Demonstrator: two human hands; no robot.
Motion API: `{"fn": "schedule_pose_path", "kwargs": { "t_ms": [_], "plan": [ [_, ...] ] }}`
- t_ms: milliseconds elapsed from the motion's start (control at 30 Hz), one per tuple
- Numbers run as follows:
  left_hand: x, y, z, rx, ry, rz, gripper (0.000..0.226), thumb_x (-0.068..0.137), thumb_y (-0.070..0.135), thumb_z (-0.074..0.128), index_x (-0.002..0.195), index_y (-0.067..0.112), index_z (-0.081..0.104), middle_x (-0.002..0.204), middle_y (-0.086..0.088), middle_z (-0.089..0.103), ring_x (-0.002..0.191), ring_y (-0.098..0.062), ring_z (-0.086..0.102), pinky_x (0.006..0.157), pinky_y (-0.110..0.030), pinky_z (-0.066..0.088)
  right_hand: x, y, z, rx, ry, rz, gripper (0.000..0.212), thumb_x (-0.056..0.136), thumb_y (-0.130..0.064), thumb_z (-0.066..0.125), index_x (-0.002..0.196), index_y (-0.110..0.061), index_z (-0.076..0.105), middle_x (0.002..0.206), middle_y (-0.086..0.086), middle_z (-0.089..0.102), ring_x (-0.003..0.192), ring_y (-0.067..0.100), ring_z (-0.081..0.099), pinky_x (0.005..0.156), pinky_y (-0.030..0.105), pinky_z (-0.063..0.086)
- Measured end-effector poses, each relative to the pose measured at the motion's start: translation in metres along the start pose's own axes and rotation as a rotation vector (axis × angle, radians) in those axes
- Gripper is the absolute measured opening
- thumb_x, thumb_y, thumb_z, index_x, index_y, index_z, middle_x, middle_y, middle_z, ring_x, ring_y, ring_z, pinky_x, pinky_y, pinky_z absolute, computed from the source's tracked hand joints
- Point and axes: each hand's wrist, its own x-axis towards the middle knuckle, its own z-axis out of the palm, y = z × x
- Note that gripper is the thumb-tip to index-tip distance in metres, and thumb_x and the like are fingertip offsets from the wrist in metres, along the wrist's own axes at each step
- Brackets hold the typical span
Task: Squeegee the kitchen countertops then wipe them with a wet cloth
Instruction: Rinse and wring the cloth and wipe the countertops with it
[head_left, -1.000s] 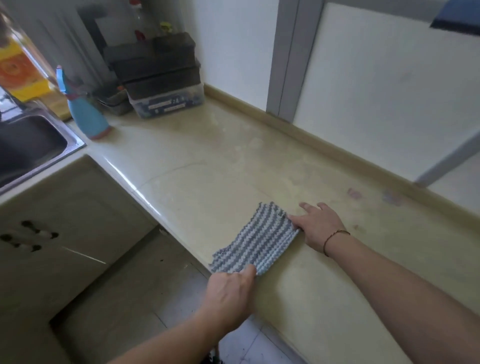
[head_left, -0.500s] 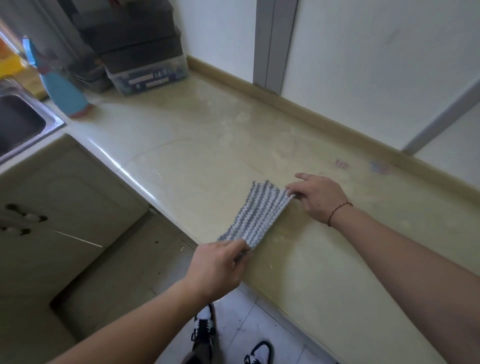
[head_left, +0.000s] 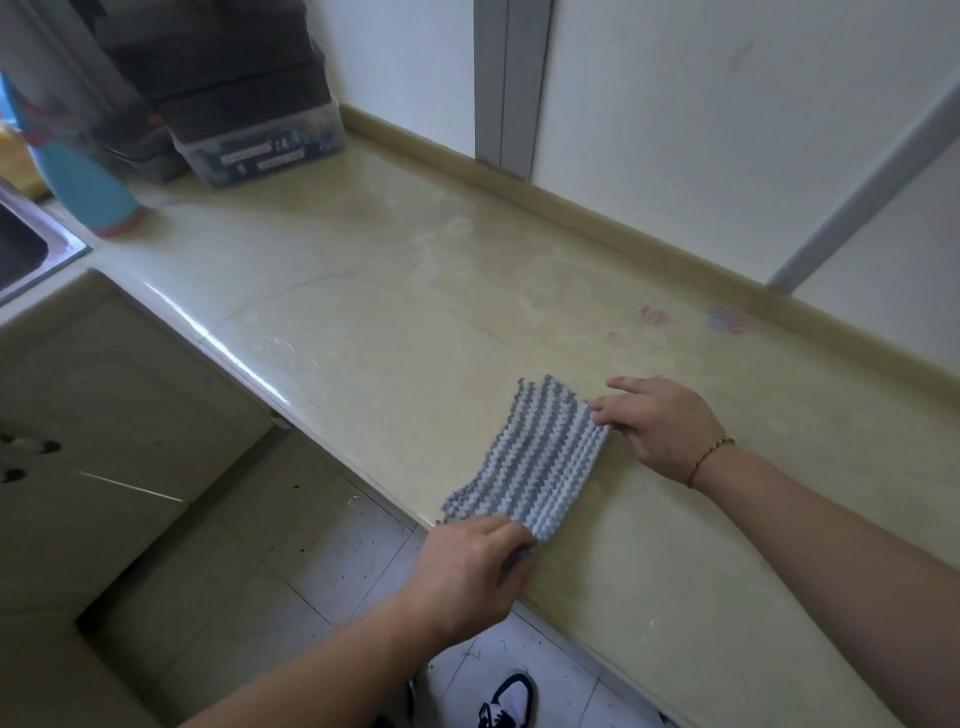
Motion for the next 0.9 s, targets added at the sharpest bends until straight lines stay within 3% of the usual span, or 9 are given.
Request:
{"fn": "schedule_pose_path", "kwargs": {
  "t_ms": [100,200,433,633,800,900],
  "plan": [
    [0.001,0.003,0.008,0.024,-0.041,0.006,0.008,0.087,0.033,0.058,0.084,0.026,0.062,0.074,0.013,0.062,0.064,-0.008,0.057,0.049,-0.024,0.048,-0.006,0.003,0.005,-0.037,-0.052,-0.009,0.032,0.062,0.001,0.082,0.081,-0.024,0.075,0.096,-0.010,0.075,0.099,0.024,0.071,0.068,0.040,0.060],
    [0.002,0.003,0.012,0.039,-0.065,-0.023,0.012,0.087,0.035,0.055,0.084,0.027,0.064,0.076,0.014,0.064,0.067,-0.009,0.058,0.052,-0.026,0.051,-0.012,0.003,0.010,-0.057,-0.057,-0.023,0.040,0.054,0.005,0.086,0.081,-0.023,0.076,0.096,-0.009,0.076,0.096,0.025,0.072,0.064,0.040,0.060],
    [0.004,0.020,0.006,-0.091,0.004,-0.002,0.006,0.088,0.026,0.061,0.087,0.022,0.065,0.076,0.012,0.062,0.064,-0.006,0.056,0.051,-0.025,0.049,-0.029,0.015,0.000,-0.034,0.030,-0.024,0.033,0.070,0.005,0.075,0.087,-0.023,0.075,0.101,-0.008,0.075,0.107,0.023,0.068,0.071,0.039,0.059],
    [0.005,0.039,0.021,-0.121,-0.046,0.070,0.007,0.089,0.026,0.059,0.088,0.022,0.064,0.077,0.010,0.062,0.066,-0.010,0.056,0.052,-0.028,0.049,-0.062,0.024,-0.006,-0.084,-0.007,-0.003,0.037,0.067,0.006,0.073,0.087,-0.025,0.074,0.101,-0.008,0.075,0.107,0.024,0.068,0.069,0.040,0.059],
    [0.003,0.046,0.033,-0.103,-0.081,0.072,0.012,0.091,0.028,0.054,0.088,0.021,0.063,0.077,0.007,0.062,0.066,-0.014,0.056,0.052,-0.032,0.049,-0.070,0.024,-0.004,-0.122,-0.023,-0.015,0.033,0.079,-0.009,0.047,0.088,-0.024,0.075,0.102,-0.007,0.075,0.107,0.024,0.068,0.071,0.040,0.059],
    [0.005,0.051,0.034,-0.126,-0.069,0.088,0.012,0.091,0.028,0.054,0.088,0.020,0.063,0.077,0.006,0.062,0.066,-0.015,0.056,0.051,-0.031,0.048,-0.074,0.020,-0.013,-0.138,0.004,-0.004,0.030,0.073,-0.001,0.060,0.086,-0.023,0.075,0.103,-0.007,0.075,0.107,0.024,0.068,0.071,0.037,0.058]
  ]
}}
